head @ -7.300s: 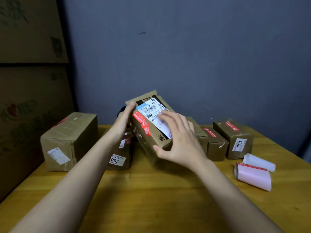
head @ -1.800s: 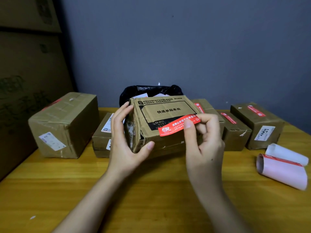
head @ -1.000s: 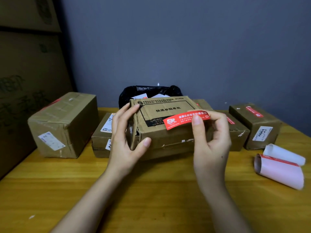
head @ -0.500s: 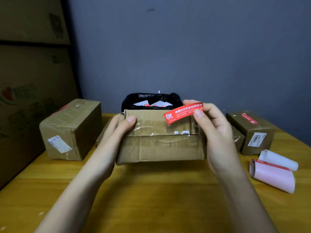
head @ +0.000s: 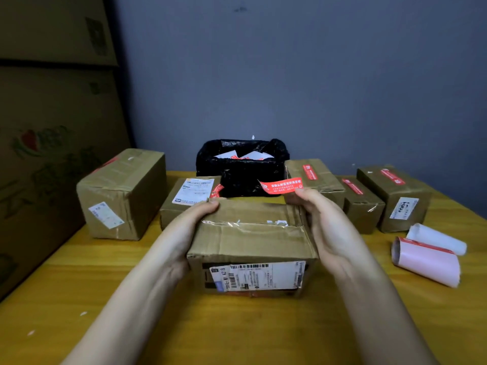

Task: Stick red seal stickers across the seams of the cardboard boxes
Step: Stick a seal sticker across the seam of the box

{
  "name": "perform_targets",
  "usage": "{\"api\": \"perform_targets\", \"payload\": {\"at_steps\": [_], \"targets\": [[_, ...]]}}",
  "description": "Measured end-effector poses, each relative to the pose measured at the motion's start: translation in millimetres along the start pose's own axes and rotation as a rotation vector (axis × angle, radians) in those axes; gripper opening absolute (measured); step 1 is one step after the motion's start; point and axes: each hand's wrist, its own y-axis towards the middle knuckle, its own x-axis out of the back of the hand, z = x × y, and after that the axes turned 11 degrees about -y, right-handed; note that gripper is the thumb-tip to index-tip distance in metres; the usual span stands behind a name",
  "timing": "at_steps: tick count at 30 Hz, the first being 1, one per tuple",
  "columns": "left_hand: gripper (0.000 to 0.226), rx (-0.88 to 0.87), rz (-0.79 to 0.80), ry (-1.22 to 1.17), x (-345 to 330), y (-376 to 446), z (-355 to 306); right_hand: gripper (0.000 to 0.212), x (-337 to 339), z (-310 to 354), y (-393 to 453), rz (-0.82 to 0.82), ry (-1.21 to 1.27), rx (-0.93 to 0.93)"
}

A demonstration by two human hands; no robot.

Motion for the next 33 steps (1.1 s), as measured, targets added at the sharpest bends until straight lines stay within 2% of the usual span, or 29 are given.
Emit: {"api": "perform_targets", "payload": {"at_steps": [2, 7, 10, 12, 14, 17, 22, 28, 31, 33], "targets": [[0.018, -0.047, 0.047, -0.059, 0, -2, 5, 0.021, 1, 0, 2, -0.034, 0.001, 0.011], [0.015, -0.232, -0.039, 0.162, 1, 11, 8, 0.022, 0, 5, 6, -0.103, -0.093, 0.048], [0.018, -0.479, -0.069, 0.383, 2, 10, 7, 0.020, -3, 7, 5, -0.160, -0.190, 0.094], [0.012, -0.696, -0.117, 0.580, 4, 8, 6, 0.020, -4, 7, 3, -0.175, -0.241, 0.121], [0.007, -0.842, -0.149, 0.744, 4, 3, 4, 0.017, -4, 8, 1, -0.193, -0.275, 0.159], [0.007, -0.882, -0.120, 0.755, 0, -4, -1, 0.016, -6, 9, -2, -0.214, -0.297, 0.231], [0.043, -0.744, 0.000, 0.629, -20, -7, -12, 0.019, -4, 12, -2, -0.204, -0.327, 0.325], [0.020, -0.791, 0.029, 0.554, -37, -10, -20, 0.022, -4, 14, -3, -0.191, -0.348, 0.373], [0.018, -0.834, -0.004, 0.634, -36, -10, -20, 0.025, -3, 15, -5, -0.186, -0.390, 0.383], [0.018, -0.881, -0.068, 0.745, -33, -9, -18, 0.025, -5, 12, -5, -0.234, -0.512, 0.407]]}}
